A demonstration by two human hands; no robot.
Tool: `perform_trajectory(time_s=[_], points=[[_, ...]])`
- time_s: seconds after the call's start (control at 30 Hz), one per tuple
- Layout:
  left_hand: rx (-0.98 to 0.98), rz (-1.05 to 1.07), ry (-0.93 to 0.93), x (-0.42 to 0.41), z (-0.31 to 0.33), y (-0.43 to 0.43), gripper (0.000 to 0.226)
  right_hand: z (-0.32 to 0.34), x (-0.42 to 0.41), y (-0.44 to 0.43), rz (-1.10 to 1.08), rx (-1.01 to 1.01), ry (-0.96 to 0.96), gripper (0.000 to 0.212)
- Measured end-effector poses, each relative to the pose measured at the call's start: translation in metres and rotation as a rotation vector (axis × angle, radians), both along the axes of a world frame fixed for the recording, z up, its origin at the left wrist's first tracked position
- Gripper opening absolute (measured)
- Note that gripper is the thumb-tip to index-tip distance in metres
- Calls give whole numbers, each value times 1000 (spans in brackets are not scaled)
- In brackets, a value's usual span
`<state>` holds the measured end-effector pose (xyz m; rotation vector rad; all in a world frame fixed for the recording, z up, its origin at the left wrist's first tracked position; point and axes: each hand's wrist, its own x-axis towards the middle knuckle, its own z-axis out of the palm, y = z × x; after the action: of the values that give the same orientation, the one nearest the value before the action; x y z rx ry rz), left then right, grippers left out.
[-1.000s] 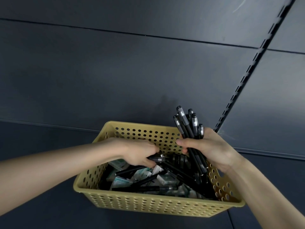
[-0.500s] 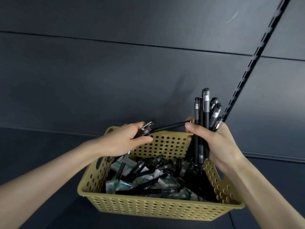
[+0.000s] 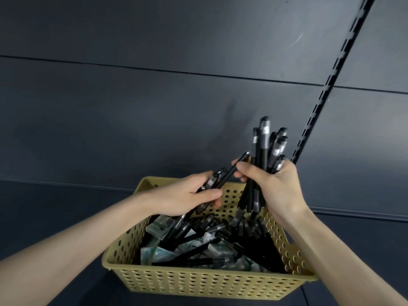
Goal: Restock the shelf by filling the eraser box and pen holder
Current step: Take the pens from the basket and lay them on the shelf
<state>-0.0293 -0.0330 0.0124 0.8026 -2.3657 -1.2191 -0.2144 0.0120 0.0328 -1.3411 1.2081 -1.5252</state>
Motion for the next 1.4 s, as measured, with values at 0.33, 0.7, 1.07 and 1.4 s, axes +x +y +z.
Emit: perform_trajectory(time_s=[0.33, 0.7, 1.07, 1.4], points=[[35, 157, 125, -1, -7, 0, 7, -10, 3, -1, 81, 149, 91, 12], [323, 393, 759, -25, 39, 13, 29, 11, 16, 9, 428, 144, -82, 18], [8, 389, 481, -11, 39, 21, 46, 7, 36, 20, 503, 224, -54, 20], [370, 223, 538, -18, 44, 9, 47, 2, 32, 12, 473, 229, -48, 14]])
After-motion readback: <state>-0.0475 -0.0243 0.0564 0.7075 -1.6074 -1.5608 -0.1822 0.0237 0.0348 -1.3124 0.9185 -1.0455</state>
